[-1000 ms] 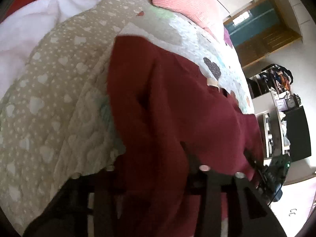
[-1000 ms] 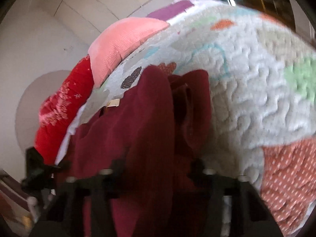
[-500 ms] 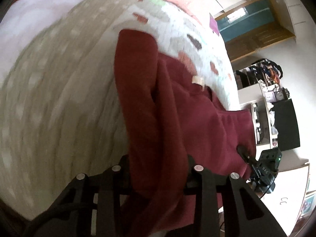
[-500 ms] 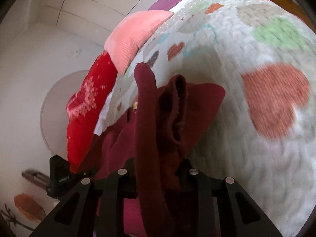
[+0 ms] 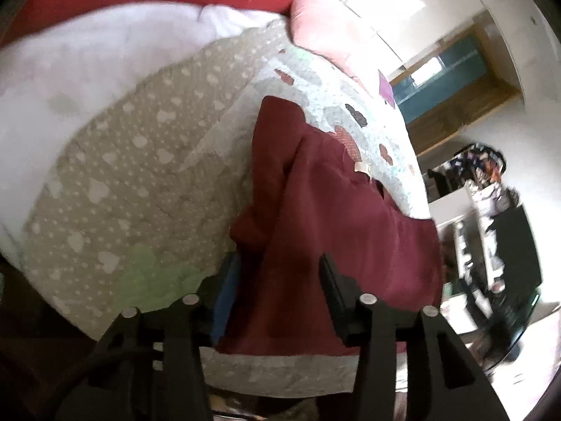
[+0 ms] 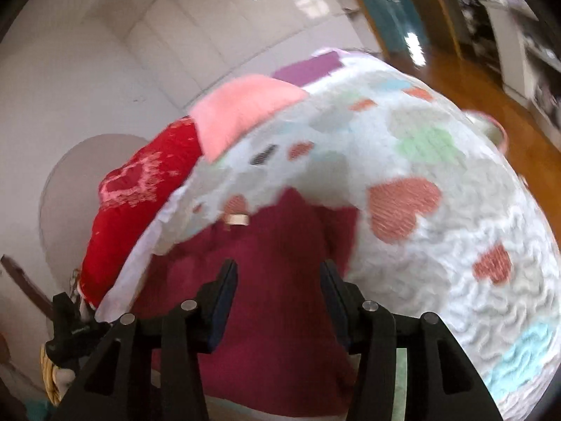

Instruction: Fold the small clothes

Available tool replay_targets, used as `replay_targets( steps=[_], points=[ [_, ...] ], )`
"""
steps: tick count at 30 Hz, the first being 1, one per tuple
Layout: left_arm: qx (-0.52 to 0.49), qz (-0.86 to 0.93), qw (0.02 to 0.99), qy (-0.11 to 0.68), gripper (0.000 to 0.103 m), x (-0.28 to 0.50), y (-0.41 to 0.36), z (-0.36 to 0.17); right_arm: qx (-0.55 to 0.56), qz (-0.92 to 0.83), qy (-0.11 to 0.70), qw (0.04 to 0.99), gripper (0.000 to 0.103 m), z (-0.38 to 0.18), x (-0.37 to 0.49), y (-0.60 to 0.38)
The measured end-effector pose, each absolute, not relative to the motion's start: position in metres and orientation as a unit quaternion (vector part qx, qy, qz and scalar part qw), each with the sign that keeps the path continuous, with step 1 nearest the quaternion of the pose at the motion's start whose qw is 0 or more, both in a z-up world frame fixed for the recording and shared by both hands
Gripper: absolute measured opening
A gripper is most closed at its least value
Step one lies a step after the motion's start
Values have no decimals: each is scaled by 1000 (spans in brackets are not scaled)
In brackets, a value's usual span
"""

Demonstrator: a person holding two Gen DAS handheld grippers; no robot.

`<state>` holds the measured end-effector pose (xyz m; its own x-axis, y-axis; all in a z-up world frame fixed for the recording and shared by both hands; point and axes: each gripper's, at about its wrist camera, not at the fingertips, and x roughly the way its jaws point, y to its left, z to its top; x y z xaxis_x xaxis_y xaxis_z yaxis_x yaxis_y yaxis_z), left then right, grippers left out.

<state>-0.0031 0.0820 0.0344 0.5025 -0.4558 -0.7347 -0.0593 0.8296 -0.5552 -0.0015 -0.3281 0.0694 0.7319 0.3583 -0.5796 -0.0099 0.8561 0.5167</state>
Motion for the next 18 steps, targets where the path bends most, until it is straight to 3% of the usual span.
replay_targets(
  steps=[3, 9, 14, 18],
  points=[
    [-234, -110, 835, 485, 48, -9, 81, 32, 252, 122, 386, 879, 54, 55, 25, -305],
    [-276, -109, 822, 485, 50, -15, 105, 18, 228, 76, 461, 854, 51, -6, 74, -289],
    [-294, -145, 811, 485, 53, -14, 97, 7, 158, 59, 455, 874, 52, 29, 73, -262],
    [-332, -160, 789, 492, 66, -19, 83, -10, 165, 142, 452, 865, 52, 53, 77, -218]
  ],
)
